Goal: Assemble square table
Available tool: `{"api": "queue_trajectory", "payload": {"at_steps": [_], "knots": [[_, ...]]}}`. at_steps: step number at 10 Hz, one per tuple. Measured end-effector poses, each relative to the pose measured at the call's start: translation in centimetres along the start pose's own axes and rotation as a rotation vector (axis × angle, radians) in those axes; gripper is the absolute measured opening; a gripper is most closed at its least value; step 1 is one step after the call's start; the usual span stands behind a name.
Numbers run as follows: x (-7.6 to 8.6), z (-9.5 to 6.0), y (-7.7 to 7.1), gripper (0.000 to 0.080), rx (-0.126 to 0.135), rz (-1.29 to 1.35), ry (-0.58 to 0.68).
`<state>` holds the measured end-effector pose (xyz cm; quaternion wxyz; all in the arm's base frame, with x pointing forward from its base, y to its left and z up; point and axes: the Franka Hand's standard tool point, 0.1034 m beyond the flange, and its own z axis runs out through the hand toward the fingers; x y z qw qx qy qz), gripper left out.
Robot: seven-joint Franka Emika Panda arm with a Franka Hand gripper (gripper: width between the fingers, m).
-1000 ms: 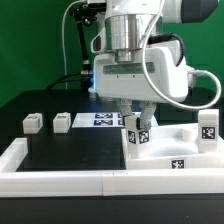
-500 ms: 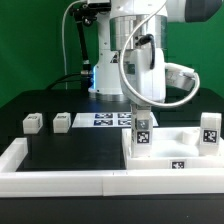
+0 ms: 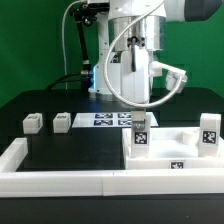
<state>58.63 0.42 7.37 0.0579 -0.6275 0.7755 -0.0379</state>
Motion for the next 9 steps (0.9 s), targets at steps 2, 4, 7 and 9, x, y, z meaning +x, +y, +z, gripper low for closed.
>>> {"api": "queue_trajectory", "payload": {"at_steps": [2,4,7,9], "knots": [[-0.04,0.01,0.01,0.0307,0.001,-0.023,0.000],[-0.07,0.02,0.01,0.0486,0.003,-0.082,0.000],[-0.10,0.01,0.00,0.0647,0.002,-0.366,0.001],[-0.20,0.02,0.02,0.0648,0.002,-0.552,0.000]]}}
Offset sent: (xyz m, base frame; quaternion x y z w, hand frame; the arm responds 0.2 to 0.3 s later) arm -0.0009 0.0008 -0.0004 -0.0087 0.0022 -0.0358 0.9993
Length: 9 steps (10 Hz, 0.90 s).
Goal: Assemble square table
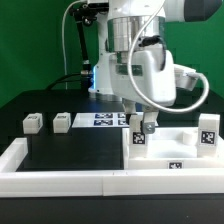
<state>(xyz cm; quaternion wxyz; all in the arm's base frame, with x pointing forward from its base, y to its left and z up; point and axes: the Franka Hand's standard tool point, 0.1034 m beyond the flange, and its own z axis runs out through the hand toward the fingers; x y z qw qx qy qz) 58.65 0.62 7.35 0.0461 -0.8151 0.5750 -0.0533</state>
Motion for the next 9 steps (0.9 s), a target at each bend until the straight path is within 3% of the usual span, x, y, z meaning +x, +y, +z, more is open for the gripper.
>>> {"api": "queue_trajectory", "payload": {"at_steps": [6,9], "knots": [[-0.5,-0.1,-0.1,0.0648,0.006,-0.228,0.000],[-2.1,-1.1,1.2,0.0648,0.023,-0.213,0.002]]}}
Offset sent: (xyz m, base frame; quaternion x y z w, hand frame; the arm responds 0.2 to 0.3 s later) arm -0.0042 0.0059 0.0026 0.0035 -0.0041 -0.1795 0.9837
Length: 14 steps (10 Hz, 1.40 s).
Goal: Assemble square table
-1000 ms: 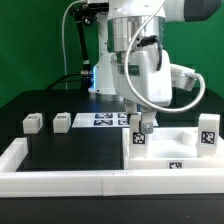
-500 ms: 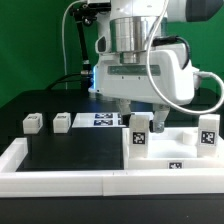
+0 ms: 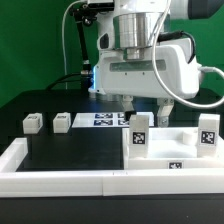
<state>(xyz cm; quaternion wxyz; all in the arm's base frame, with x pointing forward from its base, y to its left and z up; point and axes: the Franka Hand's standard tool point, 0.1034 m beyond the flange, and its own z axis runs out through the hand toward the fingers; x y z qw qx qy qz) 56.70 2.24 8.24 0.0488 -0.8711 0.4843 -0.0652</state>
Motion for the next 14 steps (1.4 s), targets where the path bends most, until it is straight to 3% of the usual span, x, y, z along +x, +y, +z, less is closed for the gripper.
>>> {"api": "queue_trajectory", "payload": {"at_steps": [2,9,10,12,14], "knots": [[-1.4,-0.6,0.9,0.0648,0.010,0.022,0.002],[-0.8,-0.7,1.6,0.0648,-0.006,0.136,-0.007],[-1.5,-0.9,1.9,0.0648,-0.013,0.203,-0.017],[-5.2,-0.3,3.7,0.0648,-0.054,0.323,-0.046],[-7.0,0.6,4.6,0.0648,-0.065,0.342,-0.043]]}}
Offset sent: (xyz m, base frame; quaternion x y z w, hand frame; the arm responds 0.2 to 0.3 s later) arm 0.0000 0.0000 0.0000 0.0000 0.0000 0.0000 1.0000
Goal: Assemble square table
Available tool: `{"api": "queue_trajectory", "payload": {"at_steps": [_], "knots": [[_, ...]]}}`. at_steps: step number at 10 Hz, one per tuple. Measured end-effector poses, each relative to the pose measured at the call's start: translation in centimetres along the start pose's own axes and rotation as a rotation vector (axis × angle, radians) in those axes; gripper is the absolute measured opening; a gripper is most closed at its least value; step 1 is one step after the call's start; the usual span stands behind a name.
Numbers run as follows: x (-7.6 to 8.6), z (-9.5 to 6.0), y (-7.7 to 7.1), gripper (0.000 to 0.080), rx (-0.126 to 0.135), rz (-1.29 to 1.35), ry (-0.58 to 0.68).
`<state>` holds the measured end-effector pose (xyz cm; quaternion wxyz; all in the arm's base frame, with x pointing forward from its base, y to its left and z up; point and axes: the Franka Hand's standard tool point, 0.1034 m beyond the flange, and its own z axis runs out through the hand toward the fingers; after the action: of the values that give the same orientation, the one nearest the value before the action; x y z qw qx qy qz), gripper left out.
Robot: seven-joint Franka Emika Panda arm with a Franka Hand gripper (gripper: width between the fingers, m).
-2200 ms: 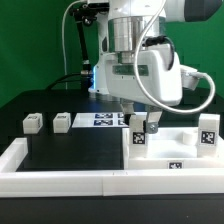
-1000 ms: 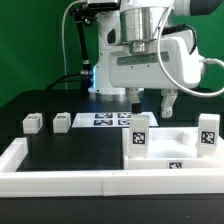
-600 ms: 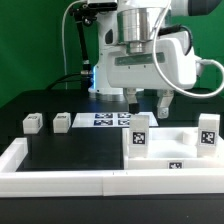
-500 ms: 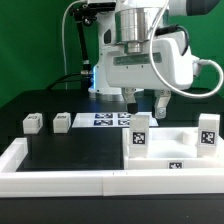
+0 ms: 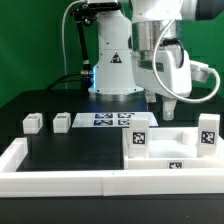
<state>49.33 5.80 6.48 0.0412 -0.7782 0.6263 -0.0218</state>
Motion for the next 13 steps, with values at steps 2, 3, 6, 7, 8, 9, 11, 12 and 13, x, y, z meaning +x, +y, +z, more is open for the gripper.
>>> {"api": "queue_trajectory", "payload": {"at_steps": [2,3,6,7,8,9,11,12,13], "knots": [[0.2,-0.1,-0.2,0.0648,0.003,-0.006,0.001],[0.1,0.0,-0.2,0.0648,0.002,-0.007,0.001],[-0.9,0.6,1.2,0.0648,-0.023,0.084,0.001],[-1.6,1.1,2.0,0.0648,-0.040,0.092,0.002],[-1.8,1.5,2.2,0.0648,-0.048,0.089,0.006],[-1.9,1.9,2.4,0.0648,-0.055,0.092,0.010],[-2.0,2.8,3.0,0.0648,-0.072,0.081,0.020],[-1.9,3.1,3.2,0.0648,-0.078,0.078,0.024],[-1.9,3.6,3.5,0.0648,-0.087,0.076,0.028]]}}
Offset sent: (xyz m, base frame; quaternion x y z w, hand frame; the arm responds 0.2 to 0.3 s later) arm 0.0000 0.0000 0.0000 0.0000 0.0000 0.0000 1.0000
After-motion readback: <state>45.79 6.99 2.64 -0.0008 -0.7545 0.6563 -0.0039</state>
